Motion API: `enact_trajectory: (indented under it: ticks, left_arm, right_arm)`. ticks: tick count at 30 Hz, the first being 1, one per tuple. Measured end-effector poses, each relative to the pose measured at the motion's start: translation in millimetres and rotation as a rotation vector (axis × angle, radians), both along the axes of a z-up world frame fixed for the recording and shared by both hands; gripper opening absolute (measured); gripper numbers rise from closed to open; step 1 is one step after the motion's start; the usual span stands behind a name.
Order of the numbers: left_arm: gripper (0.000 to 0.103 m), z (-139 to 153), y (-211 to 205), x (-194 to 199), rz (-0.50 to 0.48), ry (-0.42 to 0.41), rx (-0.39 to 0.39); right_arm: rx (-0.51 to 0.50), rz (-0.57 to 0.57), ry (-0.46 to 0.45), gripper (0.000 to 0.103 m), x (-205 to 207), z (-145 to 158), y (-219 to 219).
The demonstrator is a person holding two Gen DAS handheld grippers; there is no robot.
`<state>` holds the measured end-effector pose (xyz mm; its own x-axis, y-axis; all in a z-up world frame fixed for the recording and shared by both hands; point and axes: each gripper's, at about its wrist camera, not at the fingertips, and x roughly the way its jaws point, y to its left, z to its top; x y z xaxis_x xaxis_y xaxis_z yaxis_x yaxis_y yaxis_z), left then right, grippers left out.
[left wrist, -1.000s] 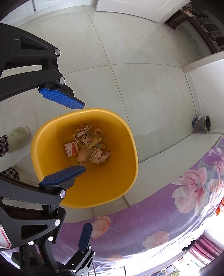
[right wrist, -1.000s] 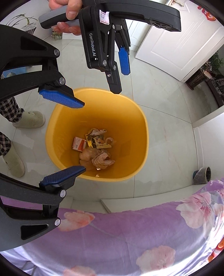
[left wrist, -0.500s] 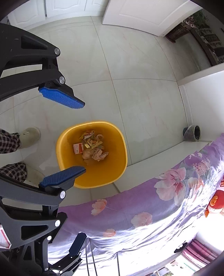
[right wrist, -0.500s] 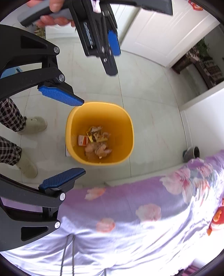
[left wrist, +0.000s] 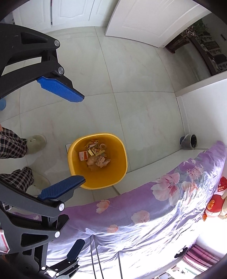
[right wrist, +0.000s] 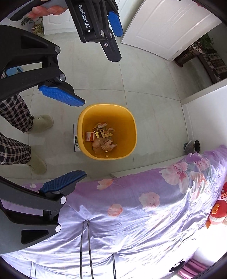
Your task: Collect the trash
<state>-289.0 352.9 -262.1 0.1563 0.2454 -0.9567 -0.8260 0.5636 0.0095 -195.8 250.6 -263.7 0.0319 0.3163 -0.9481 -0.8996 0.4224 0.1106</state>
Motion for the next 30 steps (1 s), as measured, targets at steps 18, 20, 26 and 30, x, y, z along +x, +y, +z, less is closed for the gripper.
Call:
enact_trajectory:
  ticks: [18,20,26,30]
  left_arm:
    - [0.088,20.0,-5.0,4.3,0.001,-0.021,0.015]
    - [0.088,20.5,-5.2,4.7,-0.001,-0.022,0.016]
    - [0.088,21.7,-6.3,4.9,-0.002,-0.021,0.018]
    - [0.088,22.6,-7.4,5.3,-0.001,-0.023,0.018]
  right_arm:
    - [-0.002,-0.015,-0.006,0.078,-1.7,15.6,-5.5]
    - [-0.002,-0.017,-0.006,0.078,-1.7,15.8,-5.5]
    - [0.002,-0.026,-0.003,0.079,-0.6,18.1,-6.0]
    - [0.004,-0.025,-0.007,0.079,-0.4,20.1,-6.1]
